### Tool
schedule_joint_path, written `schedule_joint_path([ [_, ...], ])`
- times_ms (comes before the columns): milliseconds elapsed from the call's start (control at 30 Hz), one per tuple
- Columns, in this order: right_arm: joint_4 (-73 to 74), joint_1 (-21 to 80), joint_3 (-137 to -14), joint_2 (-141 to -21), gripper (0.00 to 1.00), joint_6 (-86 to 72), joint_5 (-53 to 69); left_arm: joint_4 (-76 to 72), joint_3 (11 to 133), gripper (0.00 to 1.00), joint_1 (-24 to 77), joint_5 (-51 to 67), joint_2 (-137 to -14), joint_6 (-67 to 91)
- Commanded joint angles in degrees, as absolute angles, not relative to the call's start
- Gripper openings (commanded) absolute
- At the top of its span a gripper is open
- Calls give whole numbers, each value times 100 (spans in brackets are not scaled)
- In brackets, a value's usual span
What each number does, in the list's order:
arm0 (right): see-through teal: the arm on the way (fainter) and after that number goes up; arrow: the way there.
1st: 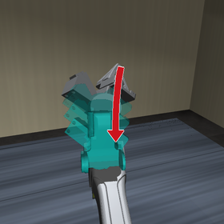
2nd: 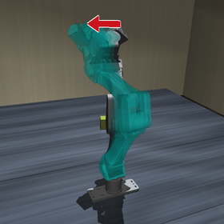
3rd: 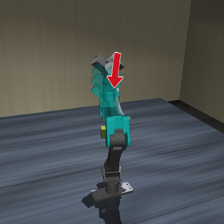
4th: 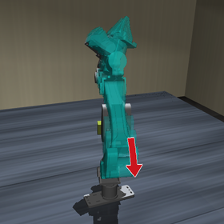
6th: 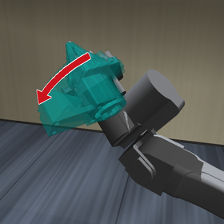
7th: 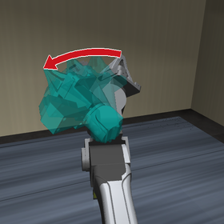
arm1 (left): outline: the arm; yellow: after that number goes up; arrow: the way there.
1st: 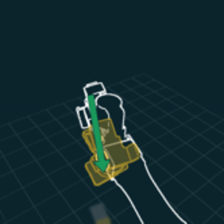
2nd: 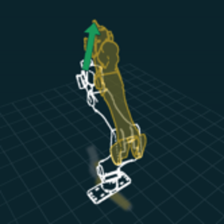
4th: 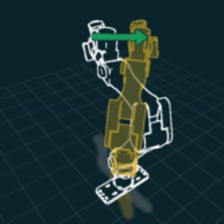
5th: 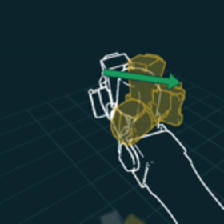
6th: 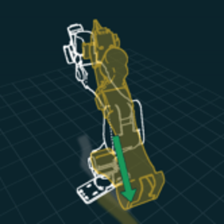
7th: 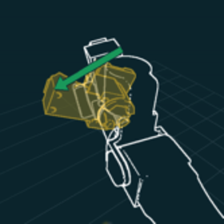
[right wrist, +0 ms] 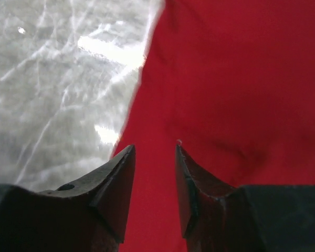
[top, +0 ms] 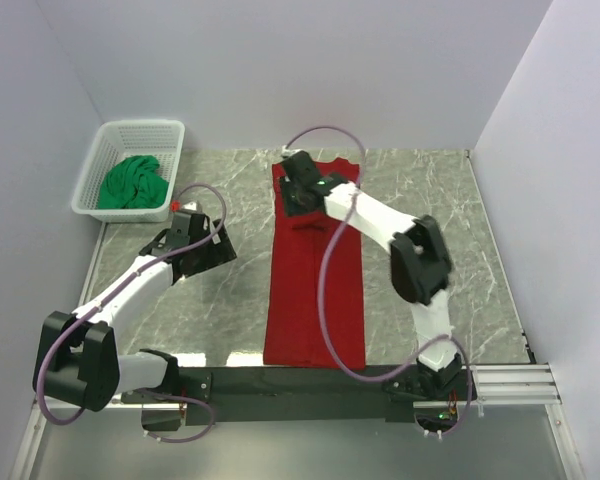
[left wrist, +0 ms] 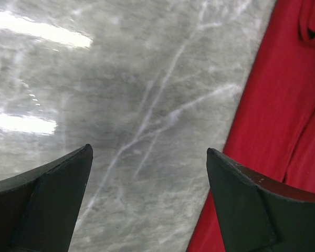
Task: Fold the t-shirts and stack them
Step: Fold the tshirt
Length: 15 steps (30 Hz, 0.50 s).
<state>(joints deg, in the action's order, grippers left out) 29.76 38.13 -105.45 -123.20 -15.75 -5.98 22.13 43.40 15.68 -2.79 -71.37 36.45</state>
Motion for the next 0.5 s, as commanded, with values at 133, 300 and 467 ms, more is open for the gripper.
schedule_joint_path([
  [133,3156,3095,-8475,-10225,40,-2645,-731,2092,4570,92,2109,52,-7233,4060],
  [300,2620,2260,-6824,-9335,39,-2918,-19,1960,4746,86,2468,97,-7549,4525],
  [467,2173,1855,-5995,-8948,39,-2953,605,2074,5062,81,2821,18,-8094,5150],
])
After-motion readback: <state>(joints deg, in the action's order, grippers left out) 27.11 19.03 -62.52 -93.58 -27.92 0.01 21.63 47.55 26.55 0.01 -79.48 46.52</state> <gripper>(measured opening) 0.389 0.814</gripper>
